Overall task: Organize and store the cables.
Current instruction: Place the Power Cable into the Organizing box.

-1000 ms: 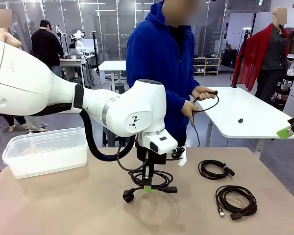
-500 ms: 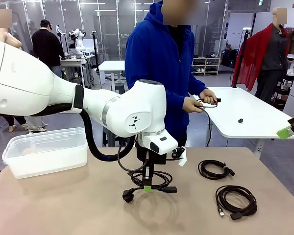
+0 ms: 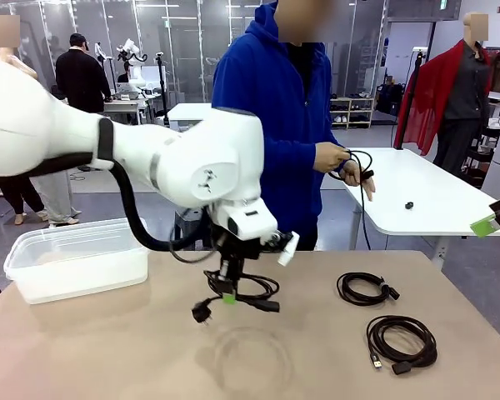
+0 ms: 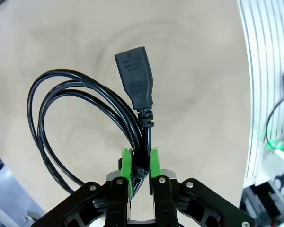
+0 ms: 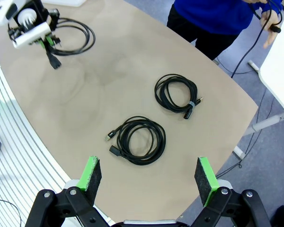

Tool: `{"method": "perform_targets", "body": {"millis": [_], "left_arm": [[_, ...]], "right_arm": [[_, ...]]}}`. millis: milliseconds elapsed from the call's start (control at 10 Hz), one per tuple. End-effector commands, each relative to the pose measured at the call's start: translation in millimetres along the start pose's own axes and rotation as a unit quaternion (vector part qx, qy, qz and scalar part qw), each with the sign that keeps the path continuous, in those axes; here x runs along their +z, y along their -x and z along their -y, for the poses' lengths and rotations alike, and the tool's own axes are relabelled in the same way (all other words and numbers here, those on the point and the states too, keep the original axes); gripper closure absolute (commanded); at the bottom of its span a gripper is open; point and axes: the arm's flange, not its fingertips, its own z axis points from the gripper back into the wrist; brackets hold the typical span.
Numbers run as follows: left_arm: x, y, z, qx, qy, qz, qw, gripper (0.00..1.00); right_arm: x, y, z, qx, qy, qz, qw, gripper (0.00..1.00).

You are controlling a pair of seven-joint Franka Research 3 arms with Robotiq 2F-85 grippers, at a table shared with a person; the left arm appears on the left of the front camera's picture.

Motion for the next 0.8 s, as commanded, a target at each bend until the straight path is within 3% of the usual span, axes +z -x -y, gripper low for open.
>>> {"method": "perform_targets", "body": {"millis": [0, 400, 700], "left_arm": [[26, 34, 20, -0.027, -0.012, 0.009, 1.000, 0.83], [63, 103, 49, -0.060, -0.083, -0.005, 0.995, 0.83], [74, 161, 67, -0.018, -0.140, -0.009, 0.990, 0.83]], "right_arm": [[0, 1, 0, 0.003, -0.001, 0.001, 1.000, 0.00], [0, 1, 0, 0.003, -0.001, 0.001, 1.000, 0.00], [0, 1, 0, 0.003, -0.001, 0.001, 1.000, 0.00]]}}
